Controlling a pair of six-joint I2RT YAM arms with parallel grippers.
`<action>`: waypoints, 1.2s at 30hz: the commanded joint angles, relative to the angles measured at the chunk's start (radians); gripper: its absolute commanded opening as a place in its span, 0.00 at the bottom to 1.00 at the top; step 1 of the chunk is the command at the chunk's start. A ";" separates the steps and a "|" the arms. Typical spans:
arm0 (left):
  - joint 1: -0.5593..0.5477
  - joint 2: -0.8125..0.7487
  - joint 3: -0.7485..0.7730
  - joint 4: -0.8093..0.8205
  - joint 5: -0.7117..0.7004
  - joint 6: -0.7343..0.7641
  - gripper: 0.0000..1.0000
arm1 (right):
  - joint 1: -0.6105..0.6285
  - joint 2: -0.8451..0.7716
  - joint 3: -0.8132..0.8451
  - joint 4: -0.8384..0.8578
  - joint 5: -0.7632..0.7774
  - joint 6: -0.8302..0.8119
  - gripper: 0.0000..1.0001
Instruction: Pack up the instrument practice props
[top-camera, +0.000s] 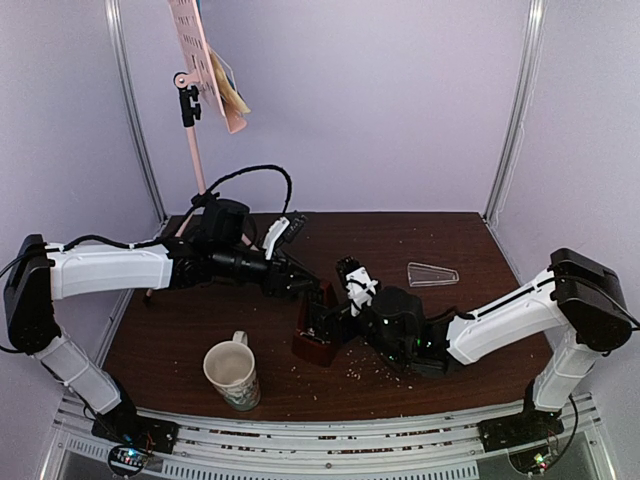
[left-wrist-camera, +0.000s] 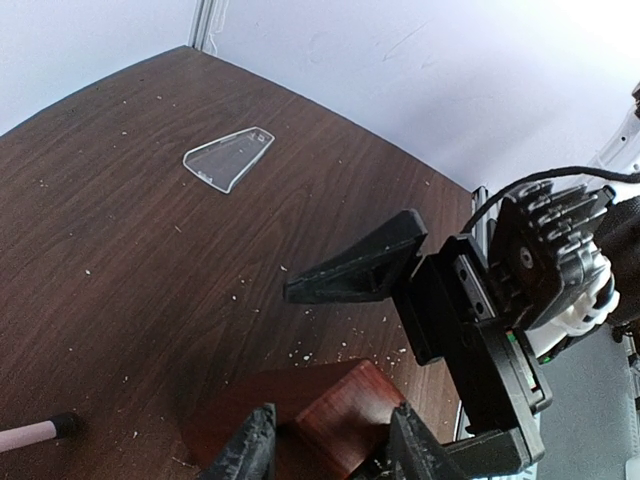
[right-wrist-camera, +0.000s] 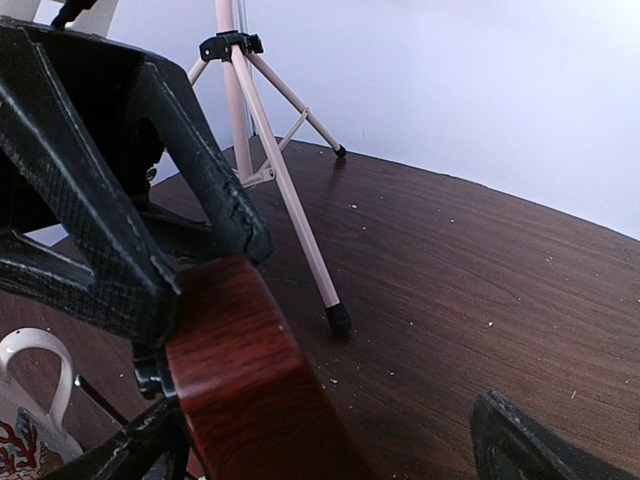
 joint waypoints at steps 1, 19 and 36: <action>0.001 -0.023 -0.007 0.029 -0.022 0.002 0.40 | 0.004 0.013 0.021 -0.008 0.025 0.017 1.00; 0.000 -0.043 -0.004 0.014 -0.059 0.007 0.41 | 0.004 -0.146 -0.126 0.043 0.016 0.046 1.00; 0.002 -0.050 -0.006 0.014 -0.066 0.011 0.45 | 0.000 -0.163 -0.018 -0.077 -0.175 -0.082 1.00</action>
